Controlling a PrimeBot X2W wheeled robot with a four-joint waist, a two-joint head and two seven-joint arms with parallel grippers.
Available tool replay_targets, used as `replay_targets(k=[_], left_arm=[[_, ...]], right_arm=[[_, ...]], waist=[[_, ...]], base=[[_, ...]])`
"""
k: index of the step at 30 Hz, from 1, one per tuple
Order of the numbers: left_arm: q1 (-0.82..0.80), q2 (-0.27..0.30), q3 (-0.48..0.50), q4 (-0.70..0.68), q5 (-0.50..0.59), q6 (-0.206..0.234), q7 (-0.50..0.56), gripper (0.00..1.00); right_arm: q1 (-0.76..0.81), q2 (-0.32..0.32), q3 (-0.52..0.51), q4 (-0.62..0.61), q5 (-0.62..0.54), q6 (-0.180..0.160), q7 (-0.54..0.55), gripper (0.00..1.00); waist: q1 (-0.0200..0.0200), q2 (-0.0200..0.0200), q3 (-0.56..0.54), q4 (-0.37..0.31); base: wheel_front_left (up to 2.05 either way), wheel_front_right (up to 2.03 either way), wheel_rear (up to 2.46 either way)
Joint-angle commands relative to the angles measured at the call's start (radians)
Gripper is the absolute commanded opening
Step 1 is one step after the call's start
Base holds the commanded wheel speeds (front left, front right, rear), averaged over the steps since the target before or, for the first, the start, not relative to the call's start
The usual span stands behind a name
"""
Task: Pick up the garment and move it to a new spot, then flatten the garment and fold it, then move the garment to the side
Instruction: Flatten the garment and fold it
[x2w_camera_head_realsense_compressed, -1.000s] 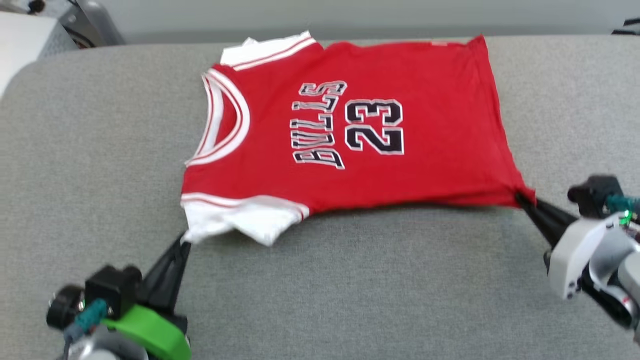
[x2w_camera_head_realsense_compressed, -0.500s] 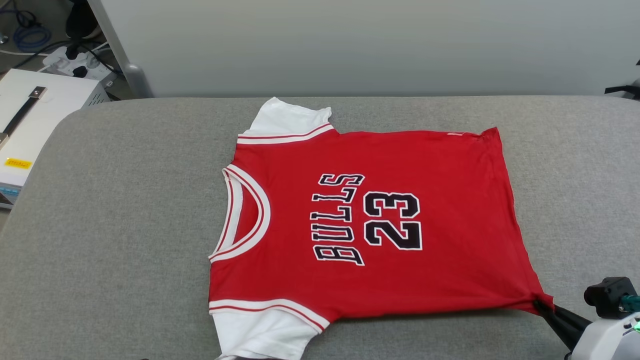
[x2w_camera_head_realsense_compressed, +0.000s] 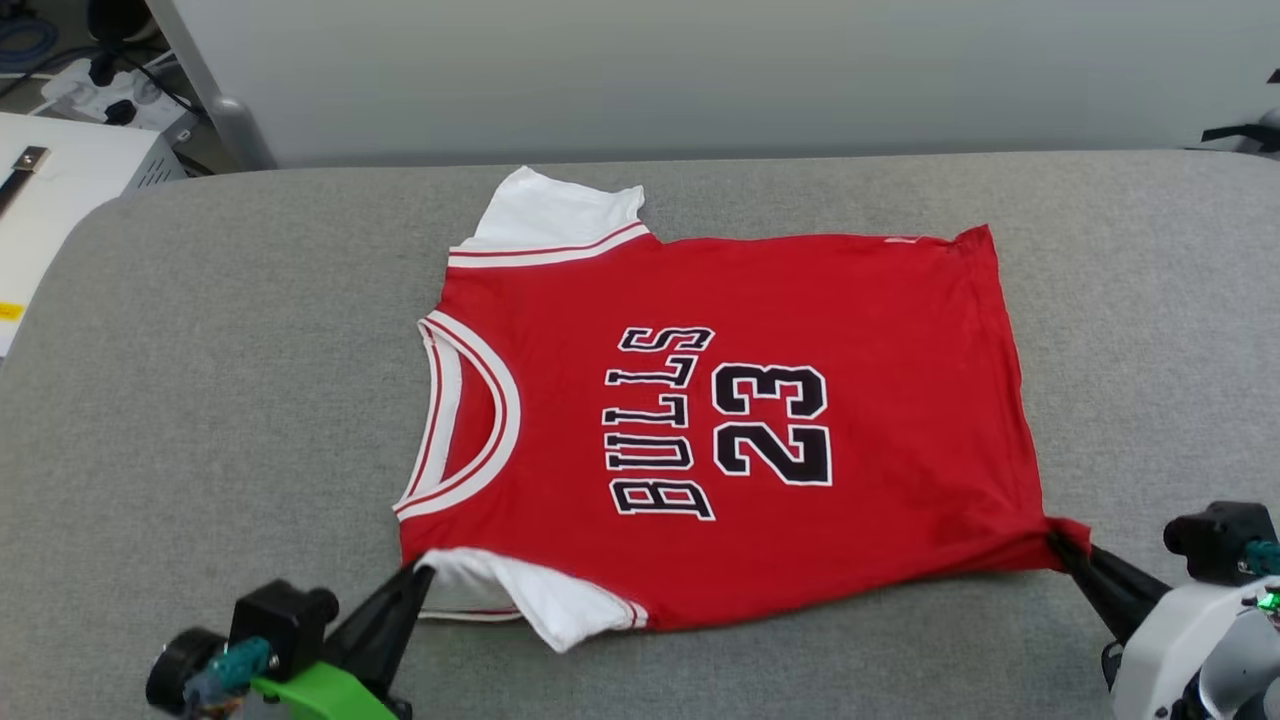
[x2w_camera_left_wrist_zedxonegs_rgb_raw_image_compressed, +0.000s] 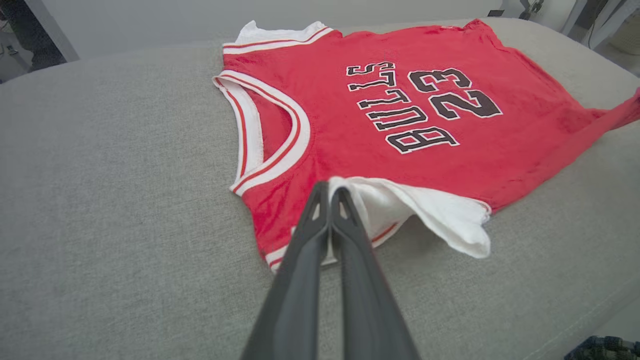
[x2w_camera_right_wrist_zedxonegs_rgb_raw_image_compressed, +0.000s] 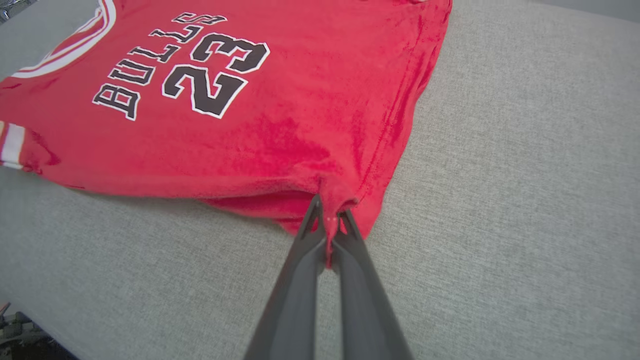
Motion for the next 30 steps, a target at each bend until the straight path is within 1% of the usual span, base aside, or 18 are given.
replay_targets(k=[1,3,7,14,18,25,30], left_arm=[[-0.051,-0.002,0.008,0.011,0.018,-0.011,-0.005,0.00],[-0.118,0.001,0.006,0.030,0.047,-0.028,0.006,0.00],[-0.247,-0.014,0.014,0.091,0.081,-0.058,0.011,0.00],[-0.449,-0.033,0.011,0.258,0.112,-0.149,0.017,0.00],[-0.541,-0.054,0.003,0.364,0.119,-0.190,0.012,0.00],[-0.652,-0.093,-0.033,0.542,0.127,-0.230,-0.010,0.00],[-0.687,-0.124,-0.076,0.658,0.123,-0.242,-0.022,0.00]], right_arm=[[-0.031,0.008,-0.011,-0.008,-0.010,0.000,0.005,0.00],[-0.053,0.016,-0.027,-0.011,-0.013,0.000,0.006,0.00],[-0.093,0.026,-0.045,-0.017,-0.018,0.000,0.008,0.00],[-0.185,0.048,-0.046,0.006,0.006,0.000,0.020,0.00],[-0.256,0.051,-0.030,0.043,0.020,0.000,0.029,0.00],[-0.380,0.063,0.029,0.126,0.036,0.000,0.041,0.00],[-0.446,0.077,0.086,0.212,0.039,0.000,0.052,0.00]], waist=[[0.0001,0.0000,0.031,-0.016],[0.0001,0.0000,0.060,-0.019],[0.0001,0.0000,0.116,-0.031],[0.0001,0.0000,0.197,-0.050],[0.0001,0.0000,0.234,-0.056],[0.0001,0.0000,0.287,-0.062],[0.0001,0.0000,0.306,-0.061]], base=[[0.00,0.00,0.00],[0.00,0.00,0.00],[0.00,0.00,0.00],[0.00,0.00,0.00],[0.00,0.00,0.00],[0.00,0.00,0.00],[0.00,0.00,0.00]])
